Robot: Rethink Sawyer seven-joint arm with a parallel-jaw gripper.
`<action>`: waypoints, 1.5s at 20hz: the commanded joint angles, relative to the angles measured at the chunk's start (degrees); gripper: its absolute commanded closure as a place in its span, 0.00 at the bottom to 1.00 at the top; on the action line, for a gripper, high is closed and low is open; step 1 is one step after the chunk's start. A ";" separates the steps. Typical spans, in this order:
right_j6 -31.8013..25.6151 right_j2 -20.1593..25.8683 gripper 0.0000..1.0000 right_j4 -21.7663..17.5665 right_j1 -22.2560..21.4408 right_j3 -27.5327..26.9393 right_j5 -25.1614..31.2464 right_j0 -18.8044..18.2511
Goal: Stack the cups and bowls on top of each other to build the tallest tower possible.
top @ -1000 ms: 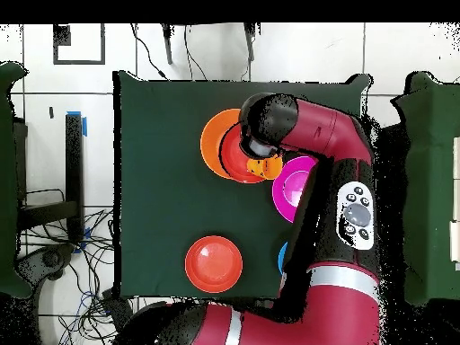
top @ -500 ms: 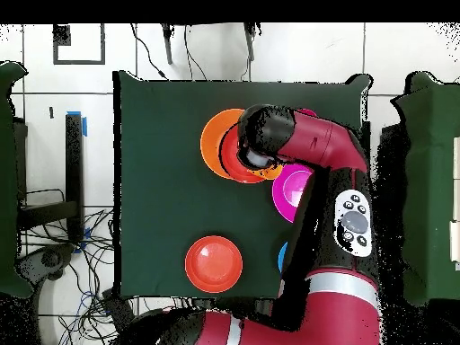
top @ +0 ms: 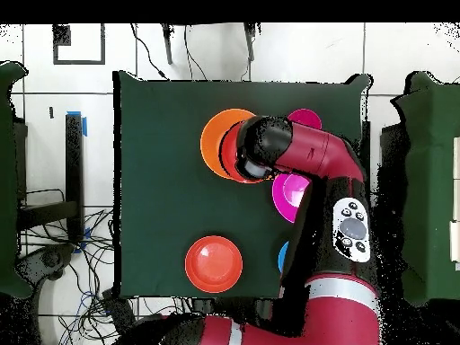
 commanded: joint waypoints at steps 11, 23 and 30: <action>-2.31 4.43 0.00 -4.52 3.49 3.85 -8.03 -0.99; -2.50 4.37 1.00 -4.48 3.88 3.85 -8.05 -0.99; -2.30 4.65 1.00 -4.08 4.00 3.56 -7.73 -1.14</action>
